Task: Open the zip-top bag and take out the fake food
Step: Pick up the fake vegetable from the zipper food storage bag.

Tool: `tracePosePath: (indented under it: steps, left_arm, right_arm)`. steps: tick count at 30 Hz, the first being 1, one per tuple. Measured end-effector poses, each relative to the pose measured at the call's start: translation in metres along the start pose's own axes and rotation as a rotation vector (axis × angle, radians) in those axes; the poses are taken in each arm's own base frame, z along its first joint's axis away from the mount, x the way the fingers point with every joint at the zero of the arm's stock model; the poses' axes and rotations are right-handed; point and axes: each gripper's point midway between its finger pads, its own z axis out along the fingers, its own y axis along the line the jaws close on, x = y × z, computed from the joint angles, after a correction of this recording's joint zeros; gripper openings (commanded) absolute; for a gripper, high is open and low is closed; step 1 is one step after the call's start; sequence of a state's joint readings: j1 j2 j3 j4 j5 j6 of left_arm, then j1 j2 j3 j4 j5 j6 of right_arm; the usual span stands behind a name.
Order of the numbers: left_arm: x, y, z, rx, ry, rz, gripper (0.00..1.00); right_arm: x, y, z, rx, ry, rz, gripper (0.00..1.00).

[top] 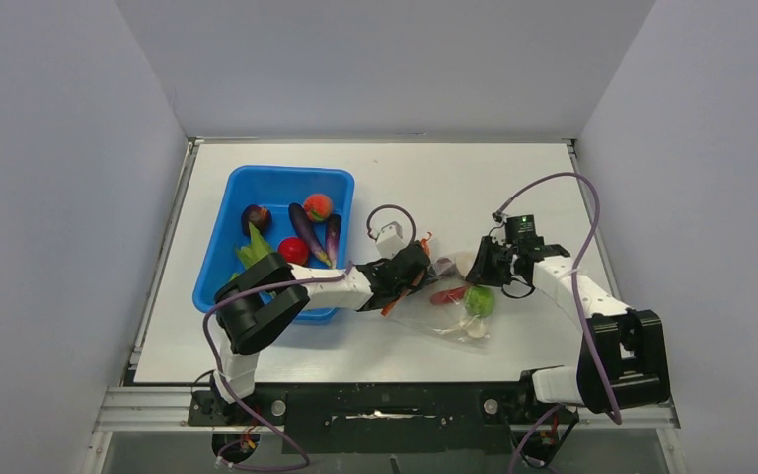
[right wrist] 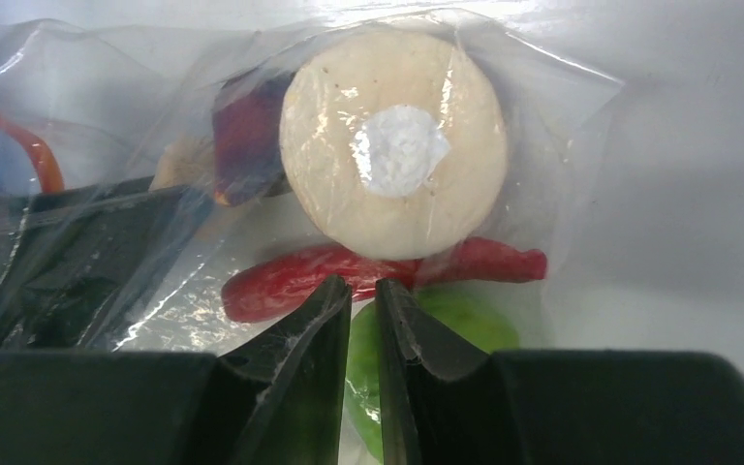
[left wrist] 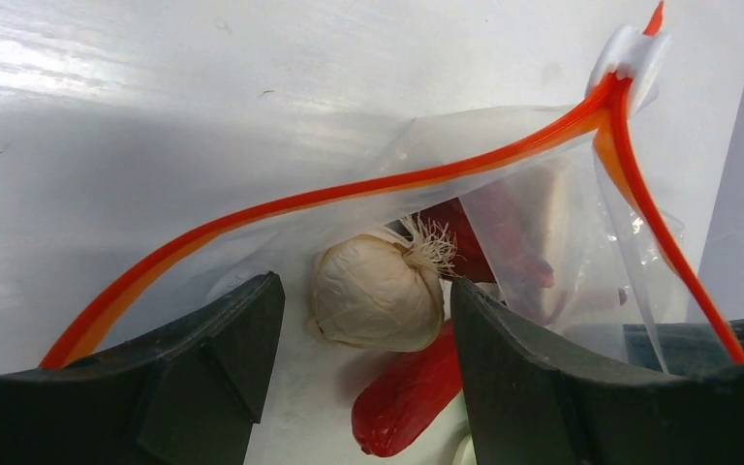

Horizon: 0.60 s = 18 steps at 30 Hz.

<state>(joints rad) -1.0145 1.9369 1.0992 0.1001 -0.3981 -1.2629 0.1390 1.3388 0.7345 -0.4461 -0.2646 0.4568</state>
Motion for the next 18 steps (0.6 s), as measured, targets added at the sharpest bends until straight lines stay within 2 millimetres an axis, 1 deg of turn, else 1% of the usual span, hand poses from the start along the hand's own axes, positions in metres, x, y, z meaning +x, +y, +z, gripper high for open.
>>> tracePosePath:
  steps: [3, 5, 6, 7, 8, 9, 15, 18]
  left_arm:
    - [0.004, -0.004, 0.001, -0.005, 0.009, 0.03, 0.62]
    - [0.005, -0.006, 0.002, -0.004, 0.016, 0.049, 0.58]
    - [0.007, -0.006, 0.002, -0.003, 0.02, 0.054, 0.53]
    - [0.008, -0.006, 0.002, -0.004, 0.025, 0.06, 0.44]
    - [0.009, -0.005, 0.002, -0.006, 0.03, 0.064, 0.39]
    - [0.01, -0.004, 0.002, -0.006, 0.032, 0.066, 0.36]
    - [0.01, 0.002, -0.004, 0.006, 0.033, 0.073, 0.35]
    - [0.01, 0.006, -0.01, 0.004, 0.046, 0.092, 0.36]
  right_arm:
    - [-0.002, 0.003, -0.003, -0.012, -0.013, -0.004, 0.19]
    - [-0.003, 0.004, -0.004, -0.016, -0.017, -0.006, 0.19]
    - [-0.003, 0.004, -0.004, -0.016, -0.018, -0.006, 0.19]
    - [-0.003, 0.004, -0.005, -0.016, -0.018, -0.006, 0.2]
    - [-0.003, 0.004, -0.005, -0.016, -0.017, -0.006, 0.2]
    - [-0.003, 0.004, -0.005, -0.016, -0.018, -0.006, 0.2]
    - [-0.002, 0.004, -0.007, -0.018, -0.024, -0.008, 0.2]
    - [-0.002, 0.004, -0.007, -0.018, -0.027, -0.009, 0.2]
